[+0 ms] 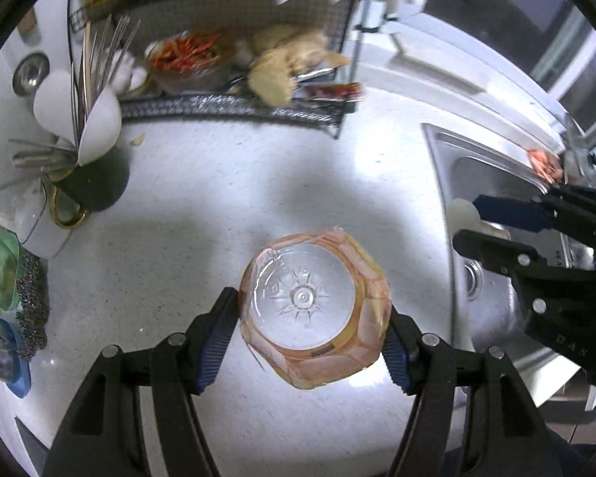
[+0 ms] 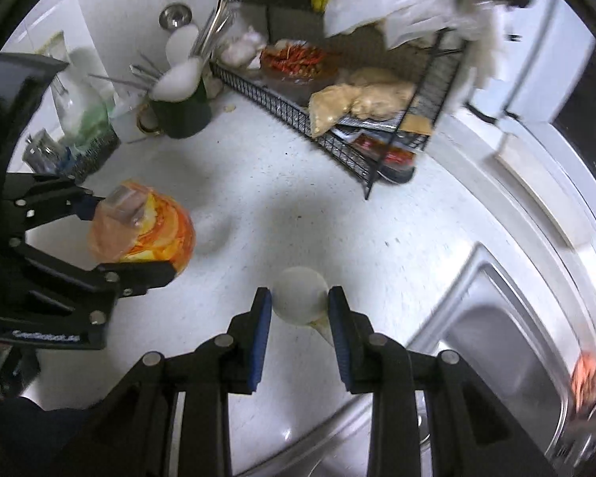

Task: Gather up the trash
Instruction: 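Carry the cup and spoon down toward the red bucket with both tools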

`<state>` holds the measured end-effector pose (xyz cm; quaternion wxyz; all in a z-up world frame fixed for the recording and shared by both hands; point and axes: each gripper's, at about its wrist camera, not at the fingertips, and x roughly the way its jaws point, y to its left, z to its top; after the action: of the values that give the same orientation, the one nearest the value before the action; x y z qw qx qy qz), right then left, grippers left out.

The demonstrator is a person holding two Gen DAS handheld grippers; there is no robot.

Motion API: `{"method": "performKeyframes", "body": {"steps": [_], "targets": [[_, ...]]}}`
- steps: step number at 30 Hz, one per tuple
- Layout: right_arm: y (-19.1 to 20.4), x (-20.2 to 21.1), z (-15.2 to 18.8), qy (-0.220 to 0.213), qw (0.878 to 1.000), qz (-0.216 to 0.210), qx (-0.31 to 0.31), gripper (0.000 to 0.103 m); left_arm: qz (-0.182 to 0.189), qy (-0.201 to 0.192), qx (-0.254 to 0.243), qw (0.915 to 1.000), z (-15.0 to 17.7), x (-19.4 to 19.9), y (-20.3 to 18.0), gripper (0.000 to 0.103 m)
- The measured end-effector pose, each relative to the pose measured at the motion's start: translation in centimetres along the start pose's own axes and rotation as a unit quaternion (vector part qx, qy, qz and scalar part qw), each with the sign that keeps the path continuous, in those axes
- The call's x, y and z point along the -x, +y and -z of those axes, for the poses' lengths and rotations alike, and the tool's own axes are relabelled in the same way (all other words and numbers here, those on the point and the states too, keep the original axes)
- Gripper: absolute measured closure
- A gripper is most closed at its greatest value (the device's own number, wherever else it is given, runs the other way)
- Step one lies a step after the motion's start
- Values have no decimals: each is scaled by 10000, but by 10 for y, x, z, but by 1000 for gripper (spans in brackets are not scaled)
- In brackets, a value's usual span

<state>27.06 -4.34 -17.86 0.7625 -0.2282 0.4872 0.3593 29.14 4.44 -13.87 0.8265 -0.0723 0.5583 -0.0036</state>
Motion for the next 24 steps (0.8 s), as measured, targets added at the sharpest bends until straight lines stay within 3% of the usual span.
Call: {"method": "performKeyframes", "body": {"steps": [10,19,24], "targets": [[-16,79,56,-444,9974,159,-541,76,-32,-366,-471,9982,38,57,-51,39],[-11,141,118,-877,9935,243,-685,76,-80,-588,-713,9957,104,107,-108,39],[-5,171,169,-1015,9918,296,-714,76,-51,-609,-806,9949,150,124,-146,39]]}}
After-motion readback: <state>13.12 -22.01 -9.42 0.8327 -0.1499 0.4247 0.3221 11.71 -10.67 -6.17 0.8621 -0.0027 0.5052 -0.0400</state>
